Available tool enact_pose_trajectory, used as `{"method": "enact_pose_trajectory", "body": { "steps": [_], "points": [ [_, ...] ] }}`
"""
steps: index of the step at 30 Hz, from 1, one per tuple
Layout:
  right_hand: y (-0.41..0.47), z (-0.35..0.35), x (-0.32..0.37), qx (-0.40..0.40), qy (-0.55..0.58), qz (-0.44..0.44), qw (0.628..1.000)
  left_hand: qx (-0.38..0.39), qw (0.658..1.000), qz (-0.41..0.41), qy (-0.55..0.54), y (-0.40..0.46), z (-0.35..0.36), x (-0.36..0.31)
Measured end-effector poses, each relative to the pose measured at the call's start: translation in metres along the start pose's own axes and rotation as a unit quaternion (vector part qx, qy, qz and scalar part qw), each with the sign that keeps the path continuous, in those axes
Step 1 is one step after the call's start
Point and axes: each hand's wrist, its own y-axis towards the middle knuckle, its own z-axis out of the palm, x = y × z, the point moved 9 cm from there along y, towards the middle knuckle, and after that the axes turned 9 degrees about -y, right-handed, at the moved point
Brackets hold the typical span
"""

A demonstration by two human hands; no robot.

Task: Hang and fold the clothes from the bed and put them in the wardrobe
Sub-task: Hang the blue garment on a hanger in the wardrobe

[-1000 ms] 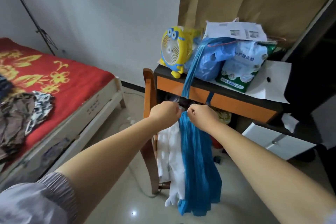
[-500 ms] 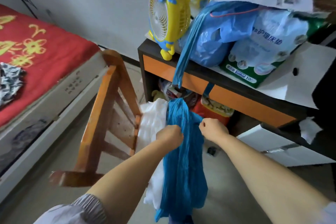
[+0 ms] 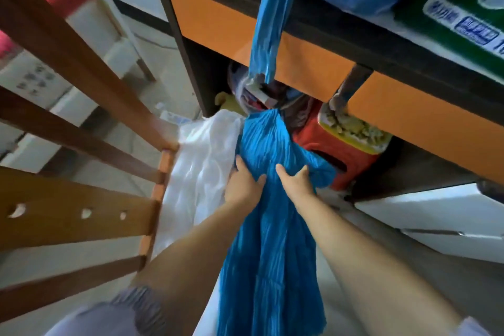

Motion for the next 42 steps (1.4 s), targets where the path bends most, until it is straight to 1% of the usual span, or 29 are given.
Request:
{"method": "enact_pose_trajectory", "body": {
  "steps": [1, 3, 6, 9, 12, 14, 15, 17, 18, 19, 20, 21, 23, 24, 25, 26, 28, 30, 31, 33, 34, 36, 37, 38, 39, 40, 42],
  "points": [
    [0.005, 0.009, -0.004, 0.009, 0.044, 0.022, 0.999, 0.001, 1.000, -0.001, -0.003, 0.005, 0.003, 0.004],
    [0.012, 0.011, -0.005, -0.020, 0.104, 0.026, 0.994, 0.007, 0.999, 0.023, -0.029, 0.008, 0.004, 0.001],
    [-0.005, -0.011, 0.007, -0.059, 0.118, -0.017, 0.991, -0.003, 0.994, 0.064, -0.084, -0.011, -0.010, -0.017],
    [-0.046, -0.049, 0.030, -0.088, 0.128, -0.077, 0.985, -0.012, 0.988, 0.078, -0.130, -0.048, -0.032, -0.037],
    [-0.100, -0.088, 0.064, -0.066, 0.215, -0.112, 0.968, 0.007, 0.976, 0.064, -0.208, -0.095, -0.062, -0.057],
    [-0.141, -0.116, 0.095, -0.022, 0.278, -0.123, 0.953, 0.054, 0.954, 0.023, -0.296, -0.129, -0.081, -0.064],
    [-0.163, -0.127, 0.112, 0.007, 0.297, -0.130, 0.946, 0.079, 0.938, -0.003, -0.337, -0.146, -0.091, -0.068],
    [-0.211, -0.149, 0.144, 0.067, 0.290, -0.164, 0.940, 0.101, 0.906, -0.040, -0.409, -0.180, -0.116, -0.075],
    [-0.239, -0.159, 0.163, 0.110, 0.280, -0.202, 0.932, 0.103, 0.887, -0.045, -0.448, -0.195, -0.131, -0.082],
    [-0.273, -0.166, 0.180, 0.166, 0.277, -0.242, 0.915, 0.109, 0.865, -0.045, -0.488, -0.209, -0.146, -0.089],
    [-0.308, -0.172, 0.192, 0.229, 0.272, -0.279, 0.892, 0.120, 0.837, -0.044, -0.531, -0.224, -0.160, -0.096],
    [-0.343, -0.175, 0.200, 0.291, 0.252, -0.311, 0.869, 0.133, 0.801, -0.042, -0.582, -0.237, -0.174, -0.103],
    [-0.406, -0.170, 0.194, 0.392, 0.153, -0.350, 0.837, 0.146, 0.711, -0.014, -0.688, -0.265, -0.209, -0.115],
    [-0.430, -0.164, 0.182, 0.420, 0.080, -0.360, 0.829, 0.142, 0.674, 0.016, -0.725, -0.279, -0.227, -0.120],
    [-0.447, -0.158, 0.167, 0.428, 0.003, -0.370, 0.825, 0.132, 0.658, 0.042, -0.740, -0.294, -0.243, -0.121],
    [-0.459, -0.153, 0.149, 0.429, -0.064, -0.375, 0.820, 0.123, 0.662, 0.050, -0.738, -0.310, -0.251, -0.119],
    [-0.474, -0.147, 0.118, 0.398, -0.184, -0.396, 0.807, 0.098, 0.687, 0.038, -0.719, -0.343, -0.255, -0.108],
    [-0.488, -0.143, 0.089, 0.390, -0.288, -0.414, 0.770, 0.069, 0.704, 0.026, -0.707, -0.379, -0.250, -0.087],
    [-0.493, -0.143, 0.077, 0.396, -0.316, -0.405, 0.761, 0.055, 0.703, 0.022, -0.709, -0.399, -0.248, -0.076],
    [-0.503, -0.146, 0.059, 0.411, -0.335, -0.379, 0.758, 0.033, 0.687, 0.026, -0.726, -0.439, -0.245, -0.049],
    [-0.511, -0.147, 0.062, 0.401, -0.338, -0.406, 0.749, 0.024, 0.677, 0.038, -0.735, -0.458, -0.247, -0.035],
    [-0.537, -0.150, 0.088, 0.346, -0.297, -0.497, 0.738, 0.002, 0.664, 0.052, -0.746, -0.497, -0.252, -0.008],
    [-0.554, -0.150, 0.102, 0.330, -0.252, -0.525, 0.743, -0.010, 0.666, 0.054, -0.744, -0.515, -0.256, 0.007],
    [-0.574, -0.148, 0.115, 0.324, -0.204, -0.554, 0.740, -0.026, 0.672, 0.054, -0.738, -0.533, -0.260, 0.023],
    [-0.601, -0.141, 0.127, 0.321, -0.167, -0.595, 0.717, -0.040, 0.679, 0.061, -0.731, -0.553, -0.265, 0.036],
    [-0.634, -0.130, 0.133, 0.321, -0.163, -0.639, 0.680, -0.048, 0.683, 0.073, -0.725, -0.572, -0.270, 0.047],
    [-0.700, -0.095, 0.129, 0.317, -0.218, -0.716, 0.583, -0.056, 0.696, 0.102, -0.709, -0.612, -0.282, 0.065]
  ]
}}
